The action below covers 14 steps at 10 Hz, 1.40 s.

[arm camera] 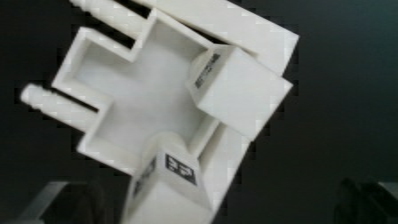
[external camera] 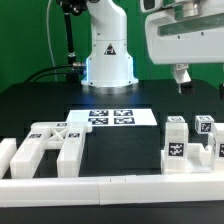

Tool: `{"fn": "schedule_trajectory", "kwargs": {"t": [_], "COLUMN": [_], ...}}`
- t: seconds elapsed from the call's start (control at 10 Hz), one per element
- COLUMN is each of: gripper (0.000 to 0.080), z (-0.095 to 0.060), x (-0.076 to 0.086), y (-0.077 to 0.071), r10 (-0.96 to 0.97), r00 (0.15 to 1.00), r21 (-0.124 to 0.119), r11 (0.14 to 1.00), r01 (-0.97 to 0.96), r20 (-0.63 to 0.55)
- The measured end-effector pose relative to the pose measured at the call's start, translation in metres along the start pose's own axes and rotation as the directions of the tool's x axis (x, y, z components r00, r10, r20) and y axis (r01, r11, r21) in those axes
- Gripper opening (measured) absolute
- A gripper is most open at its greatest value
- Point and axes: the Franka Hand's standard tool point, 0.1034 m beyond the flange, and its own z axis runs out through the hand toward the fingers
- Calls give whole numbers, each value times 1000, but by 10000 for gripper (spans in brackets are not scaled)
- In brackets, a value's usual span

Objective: Assemble chair

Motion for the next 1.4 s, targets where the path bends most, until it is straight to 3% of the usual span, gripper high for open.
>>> {"fn": "schedule_trajectory", "kwargs": {"t": [0.4,0.7,1.0,1.4], "gripper": [649,649,649,649], "z": [31,28,28,51], "x": [-1,1,1,6], "y": [46,45,45,70], "r10": [-463,-578,-581,-647], "r00": [883,813,809,740], "r21": [-55,-65,-67,-112], "r11": [886,816,814,761], "r01": [460,574,577,639], "r20": [-82,-79,-84,-182]}}
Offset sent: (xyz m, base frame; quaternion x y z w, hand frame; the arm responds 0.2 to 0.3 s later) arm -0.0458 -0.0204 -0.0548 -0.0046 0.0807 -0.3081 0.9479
